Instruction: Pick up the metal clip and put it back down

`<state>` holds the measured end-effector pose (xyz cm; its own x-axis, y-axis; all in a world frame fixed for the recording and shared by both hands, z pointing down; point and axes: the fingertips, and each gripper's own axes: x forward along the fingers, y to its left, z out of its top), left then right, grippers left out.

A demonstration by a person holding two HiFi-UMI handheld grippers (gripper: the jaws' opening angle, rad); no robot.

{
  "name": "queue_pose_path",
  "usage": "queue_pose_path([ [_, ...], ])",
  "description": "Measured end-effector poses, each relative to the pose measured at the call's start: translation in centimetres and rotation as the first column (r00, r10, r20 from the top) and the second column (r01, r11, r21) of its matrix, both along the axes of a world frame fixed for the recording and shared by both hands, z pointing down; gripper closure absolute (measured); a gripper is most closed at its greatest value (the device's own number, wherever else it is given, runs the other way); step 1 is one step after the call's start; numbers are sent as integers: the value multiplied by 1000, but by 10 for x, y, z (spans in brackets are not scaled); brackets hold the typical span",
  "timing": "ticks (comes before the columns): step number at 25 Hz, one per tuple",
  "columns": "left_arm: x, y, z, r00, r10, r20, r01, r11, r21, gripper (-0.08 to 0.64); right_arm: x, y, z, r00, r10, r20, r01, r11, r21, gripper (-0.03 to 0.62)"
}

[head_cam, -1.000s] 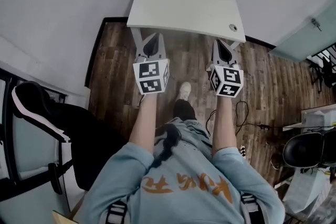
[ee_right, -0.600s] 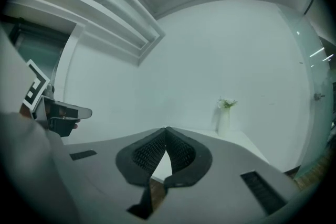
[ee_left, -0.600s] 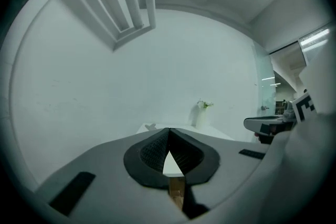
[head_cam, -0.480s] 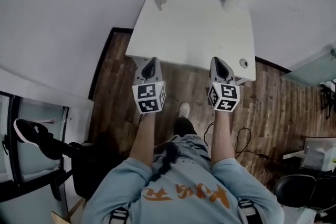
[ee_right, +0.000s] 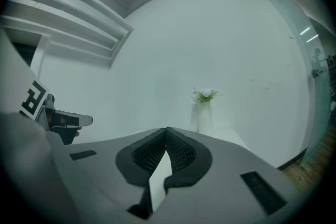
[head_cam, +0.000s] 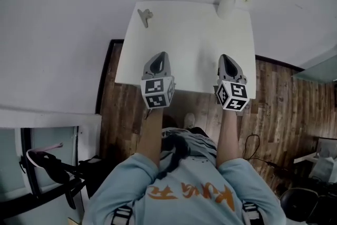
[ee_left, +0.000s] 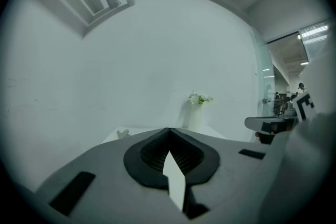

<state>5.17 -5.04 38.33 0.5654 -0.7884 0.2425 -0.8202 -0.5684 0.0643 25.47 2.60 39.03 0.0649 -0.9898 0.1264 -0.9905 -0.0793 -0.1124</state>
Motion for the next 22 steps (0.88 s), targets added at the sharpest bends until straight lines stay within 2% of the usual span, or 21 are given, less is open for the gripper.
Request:
queue_pose_path([
  [4,12,-28,8,1000,-9,18,9,1000,-10,540,40,-5,26,994,74,82,-72,997,-28,580],
  [8,52,-39,12,997,69,20,-69,998,-1,540,65,-18,32,988,103,112,-101,995,-25,580],
  [12,52,-64,13,998,49,30,-49,999,-2,540,52,-48,26,995,28,97,-28,1000,-9,580],
  [15,42,-79,27,999,21,33,-20,999,-29,540,35,-72,38,995,-21,94,25,999,-38,580],
  [22,-10,-116,72,995,-85,47,91,988,-128,540,-19,-139,78,982,-147,115,161,979,-126,580],
])
